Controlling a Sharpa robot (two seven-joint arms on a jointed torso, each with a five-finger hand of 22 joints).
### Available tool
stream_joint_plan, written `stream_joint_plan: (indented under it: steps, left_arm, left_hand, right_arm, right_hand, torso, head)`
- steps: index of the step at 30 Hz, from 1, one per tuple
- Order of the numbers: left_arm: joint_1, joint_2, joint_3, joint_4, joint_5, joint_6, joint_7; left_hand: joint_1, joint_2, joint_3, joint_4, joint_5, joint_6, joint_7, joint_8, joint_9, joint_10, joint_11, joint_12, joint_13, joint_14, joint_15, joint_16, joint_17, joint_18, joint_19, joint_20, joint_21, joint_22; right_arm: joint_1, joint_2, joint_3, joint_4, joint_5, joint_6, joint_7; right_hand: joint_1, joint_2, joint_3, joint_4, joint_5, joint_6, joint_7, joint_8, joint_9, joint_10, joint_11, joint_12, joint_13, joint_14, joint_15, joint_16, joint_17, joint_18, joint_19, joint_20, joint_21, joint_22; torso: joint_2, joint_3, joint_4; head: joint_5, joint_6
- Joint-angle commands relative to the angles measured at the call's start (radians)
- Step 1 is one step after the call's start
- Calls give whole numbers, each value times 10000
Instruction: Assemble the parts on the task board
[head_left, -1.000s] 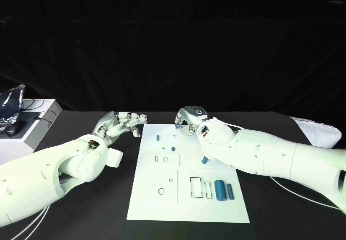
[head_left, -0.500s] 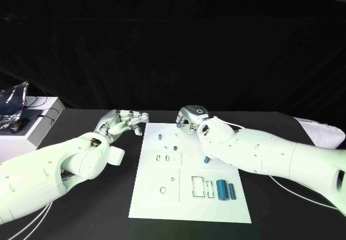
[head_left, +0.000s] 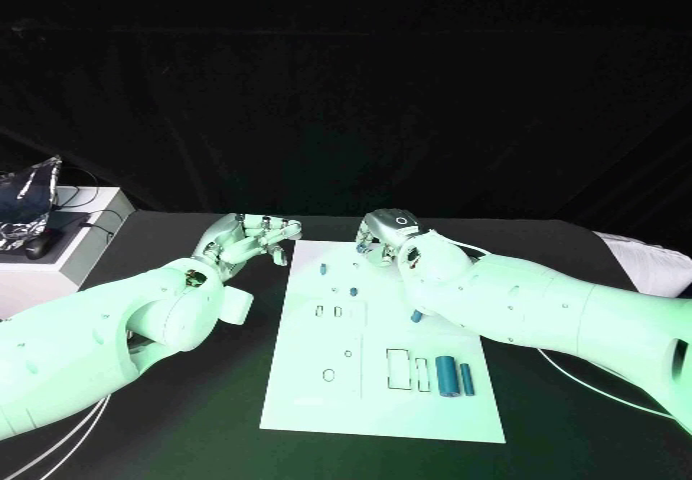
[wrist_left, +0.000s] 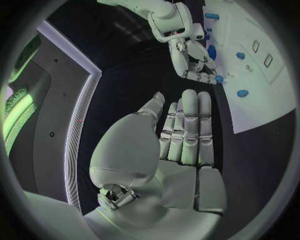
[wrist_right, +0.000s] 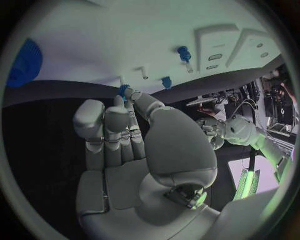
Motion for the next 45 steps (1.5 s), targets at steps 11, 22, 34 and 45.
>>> stream_joint_plan:
  steps: [11, 22, 34, 45]
  left_arm:
    - [15, -21, 37, 64, -31, 107, 134]
    - [19, -33, 51, 56, -31, 87, 126]
    - [19, -41, 55, 39, -30, 117, 108]
    - [14, -33, 55, -16, -20, 177, 112]
  left_hand:
    - [-38, 46, 24, -46, -26, -75, 25, -51, 6, -107, 35, 9, -9, -39, 13, 43, -18, 71, -72, 18, 49, -6]
    - [-41, 45, 26, -51, -26, -94, 32, -51, 6, -125, 42, 12, -8, -42, 17, 53, -31, 76, -73, 24, 55, -12]
    - [-44, 46, 28, -56, -26, -109, 41, -52, 5, -139, 48, 11, -8, -46, 21, 62, -47, 79, -75, 27, 61, -19]
    - [-40, 61, 37, -55, -26, -113, 38, -50, 6, -152, 50, 9, -9, -46, 22, 67, -50, 80, -75, 29, 63, -21]
  right_arm:
    - [-40, 117, -9, -139, -29, 330, 140]
    - [-50, 191, -15, -240, 34, 361, 230]
    - [-52, 167, -25, -325, 201, -284, 474]
    - [54, -1222, -1, 934, 680, -589, 576]
  right_hand:
    - [-18, -139, -19, 83, 62, -60, 34, 29, 12, -34, -44, 28, 16, -20, -13, -51, 3, 108, 387, -23, -112, 1012]
    - [-55, -241, -12, 154, 6, -213, 78, 20, -8, -195, 10, 28, 14, -25, 20, -98, -13, 126, 380, -1, -291, 988]
    - [1045, -1372, -2439, 1921, -273, -3256, -209, 7, -81, -3207, 688, 87, -5, 72, 423, -1322, -925, 1053, 418, 453, -5800, -1470]
    - [1030, -984, -2322, 1762, 36, -1814, 307, 49, -44, -1181, 278, 299, 2, 197, 159, -1088, -848, 758, 483, 204, -4844, -1436]
  torso:
    - [20, -3, 20]
    - [49, -4, 20]
    - [42, 1, 8]
    - [20, 56, -73]
  head:
    - [32, -48]
    - [43, -72]
    - [64, -57]
    - [131, 29]
